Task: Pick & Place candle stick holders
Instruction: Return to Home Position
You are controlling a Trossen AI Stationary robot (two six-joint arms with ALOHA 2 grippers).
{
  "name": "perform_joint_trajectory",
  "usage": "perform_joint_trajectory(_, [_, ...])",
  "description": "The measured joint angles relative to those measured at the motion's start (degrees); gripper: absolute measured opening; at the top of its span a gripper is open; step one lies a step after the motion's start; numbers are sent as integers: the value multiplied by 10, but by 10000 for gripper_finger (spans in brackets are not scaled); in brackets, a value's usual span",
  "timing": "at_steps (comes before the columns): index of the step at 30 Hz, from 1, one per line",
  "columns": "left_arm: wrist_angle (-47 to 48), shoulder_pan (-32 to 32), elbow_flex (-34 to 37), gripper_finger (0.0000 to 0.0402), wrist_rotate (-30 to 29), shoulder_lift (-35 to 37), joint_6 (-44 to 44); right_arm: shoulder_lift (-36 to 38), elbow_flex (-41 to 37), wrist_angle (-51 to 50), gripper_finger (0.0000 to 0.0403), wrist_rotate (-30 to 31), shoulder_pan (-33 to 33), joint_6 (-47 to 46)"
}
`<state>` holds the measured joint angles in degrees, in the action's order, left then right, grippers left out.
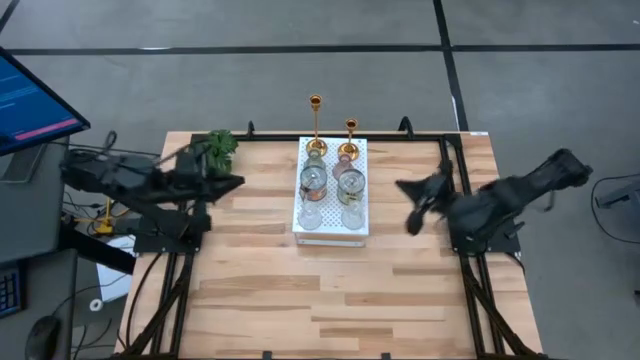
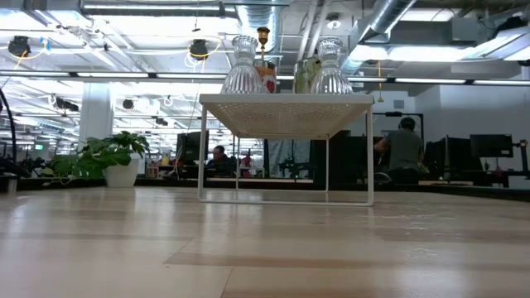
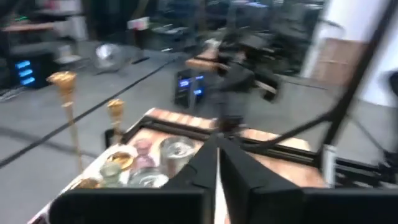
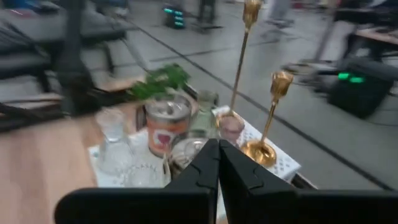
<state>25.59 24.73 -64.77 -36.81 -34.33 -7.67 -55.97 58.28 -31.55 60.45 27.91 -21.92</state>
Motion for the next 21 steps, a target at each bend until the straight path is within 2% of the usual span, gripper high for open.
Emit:
perform_joint_trajectory(5, [2, 0, 0, 5, 109, 46, 29, 142, -2, 14, 0, -166, -51, 80])
perform_joint_trajectory(10, [0, 0, 8, 3, 191, 81, 32, 258, -42, 117, 0, -316, -103, 199])
perform_joint_trajectory(14, [-1, 0, 46, 3, 195, 105, 2, 346, -94, 172, 0, -347, -131, 233])
perform_joint_trajectory(21, [-53, 0, 153, 2, 196, 146, -65, 458, -234, 226, 0, -353, -142, 211])
